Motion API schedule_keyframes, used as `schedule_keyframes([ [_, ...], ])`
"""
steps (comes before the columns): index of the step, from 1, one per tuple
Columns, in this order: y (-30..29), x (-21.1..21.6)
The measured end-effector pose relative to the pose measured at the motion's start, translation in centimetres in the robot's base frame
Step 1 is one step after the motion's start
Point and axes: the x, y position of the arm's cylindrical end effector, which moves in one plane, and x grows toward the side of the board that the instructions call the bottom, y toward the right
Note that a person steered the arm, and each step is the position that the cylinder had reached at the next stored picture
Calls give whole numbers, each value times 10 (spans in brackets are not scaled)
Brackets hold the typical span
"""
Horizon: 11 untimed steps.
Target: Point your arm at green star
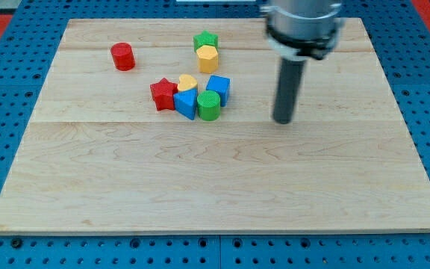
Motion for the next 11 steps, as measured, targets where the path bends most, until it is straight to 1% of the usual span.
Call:
schedule_keyframes([
  [1, 16, -60],
  [2, -6, -147],
  [3, -39, -208],
  [4, -100, -232],
  [5, -146, -234],
  [6, -175, -224],
  [8, -266, -206],
  [9, -252, -200],
  [11, -173, -200],
])
